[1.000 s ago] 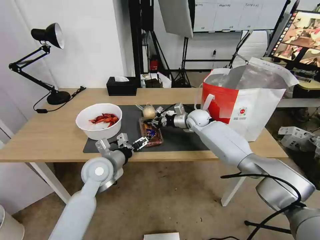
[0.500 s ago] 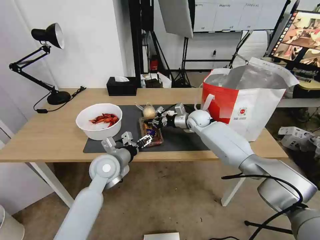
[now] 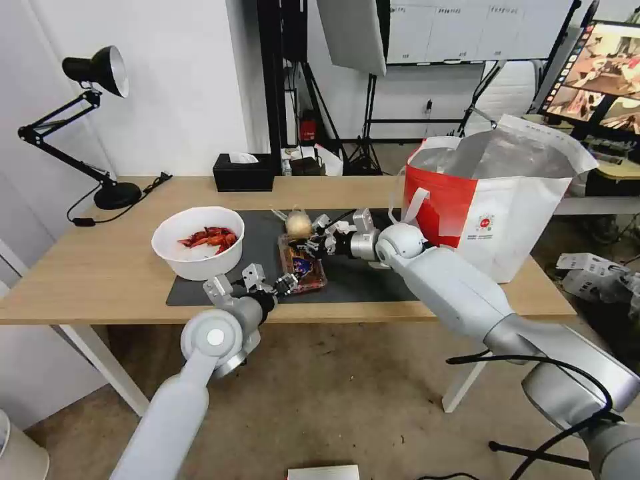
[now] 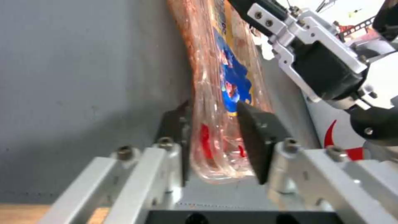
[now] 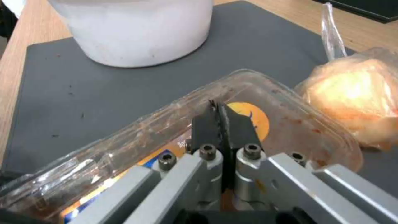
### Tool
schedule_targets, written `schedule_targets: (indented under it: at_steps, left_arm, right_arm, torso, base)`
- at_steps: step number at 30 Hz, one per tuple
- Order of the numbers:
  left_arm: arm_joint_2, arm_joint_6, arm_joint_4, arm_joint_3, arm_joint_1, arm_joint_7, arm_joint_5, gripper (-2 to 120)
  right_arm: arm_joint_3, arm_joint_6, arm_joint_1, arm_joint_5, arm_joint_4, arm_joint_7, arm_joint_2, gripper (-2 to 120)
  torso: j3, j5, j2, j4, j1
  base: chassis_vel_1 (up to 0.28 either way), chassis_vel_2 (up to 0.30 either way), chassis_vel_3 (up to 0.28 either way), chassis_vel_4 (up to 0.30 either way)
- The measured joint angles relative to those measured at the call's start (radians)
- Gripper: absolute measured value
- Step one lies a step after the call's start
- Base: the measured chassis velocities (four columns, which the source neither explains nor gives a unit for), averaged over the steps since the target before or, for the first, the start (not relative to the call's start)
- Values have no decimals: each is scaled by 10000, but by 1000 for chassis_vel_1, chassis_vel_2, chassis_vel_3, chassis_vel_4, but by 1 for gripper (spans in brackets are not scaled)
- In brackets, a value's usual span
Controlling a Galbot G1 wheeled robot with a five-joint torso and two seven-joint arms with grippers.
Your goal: Pick up the trash from the table and place it into the takeout bag.
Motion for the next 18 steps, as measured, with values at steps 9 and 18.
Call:
schedule_targets:
  at_steps: [9, 18]
  left_arm:
    - [30, -42, -21, 19, 36, 36, 101, 0]
    - [190, -329, -667, -96, 125, 116, 139, 0]
  right_arm:
    - [190, 72, -318, 604, 462, 435, -253, 0]
    - [1350, 1240, -2019, 2672, 3416, 4098, -1142, 0]
  torso:
    - [0, 0, -1, 0, 0]
    - [-1, 0, -1, 2, 0]
  base:
    - [0, 0, 0, 0]
    - [0, 0, 0, 0]
